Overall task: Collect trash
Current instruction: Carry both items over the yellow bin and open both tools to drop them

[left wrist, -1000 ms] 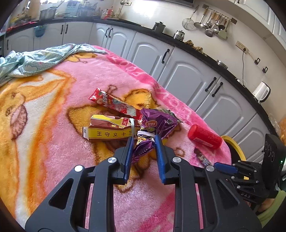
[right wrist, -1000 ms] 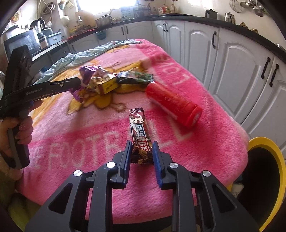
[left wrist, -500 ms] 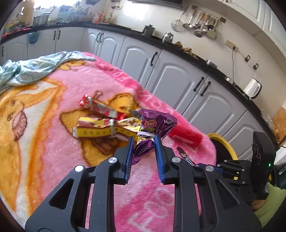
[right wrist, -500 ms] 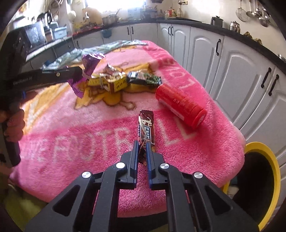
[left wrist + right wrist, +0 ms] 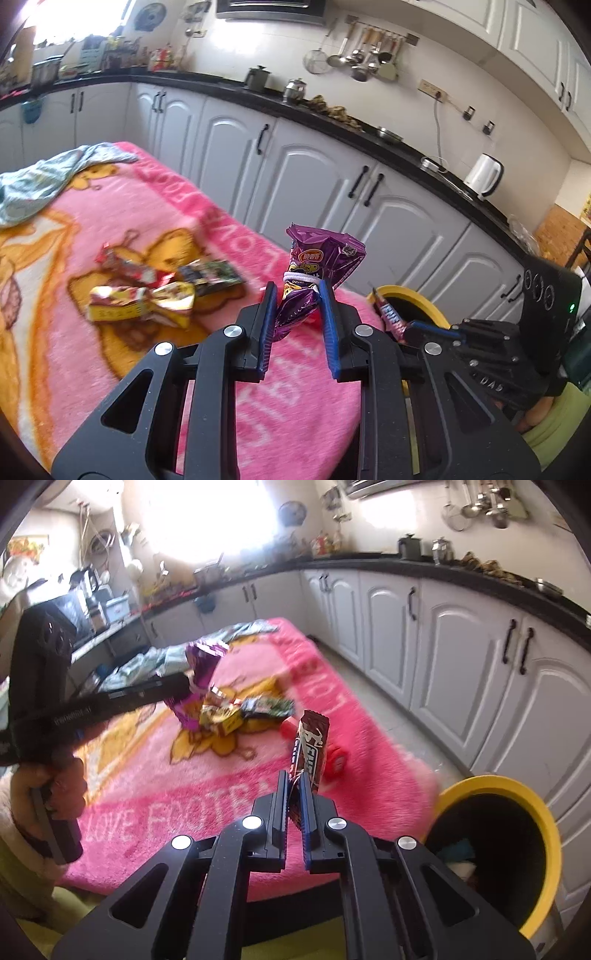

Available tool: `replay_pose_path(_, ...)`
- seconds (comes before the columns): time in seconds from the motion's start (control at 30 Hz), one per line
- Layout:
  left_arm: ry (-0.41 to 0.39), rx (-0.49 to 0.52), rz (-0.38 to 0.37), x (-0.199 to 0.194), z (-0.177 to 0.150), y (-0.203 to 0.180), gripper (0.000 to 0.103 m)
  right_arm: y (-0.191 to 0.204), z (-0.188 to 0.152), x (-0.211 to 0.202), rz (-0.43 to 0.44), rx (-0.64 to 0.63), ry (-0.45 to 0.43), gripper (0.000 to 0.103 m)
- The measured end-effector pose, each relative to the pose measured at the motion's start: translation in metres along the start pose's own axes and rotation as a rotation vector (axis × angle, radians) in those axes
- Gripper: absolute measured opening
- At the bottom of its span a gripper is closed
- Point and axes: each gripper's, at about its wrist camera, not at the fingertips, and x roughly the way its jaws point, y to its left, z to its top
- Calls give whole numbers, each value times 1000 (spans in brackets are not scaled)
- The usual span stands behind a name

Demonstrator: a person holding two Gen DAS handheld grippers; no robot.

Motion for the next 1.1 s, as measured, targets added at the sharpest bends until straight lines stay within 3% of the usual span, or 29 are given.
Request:
replay_pose_path(0.47, 41, 124, -132, 47, 15, -93, 17, -78, -12, -83, -115, 173, -140, 6)
replay_pose_path(0.8, 78, 212, -205, 82, 15, -155, 17, -118, -32, -119, -176, 271, -202, 6)
replay_pose_path(1.1, 117, 248, -246, 108, 8, -187, 17, -147, -47, -142, -233, 340, -245, 6)
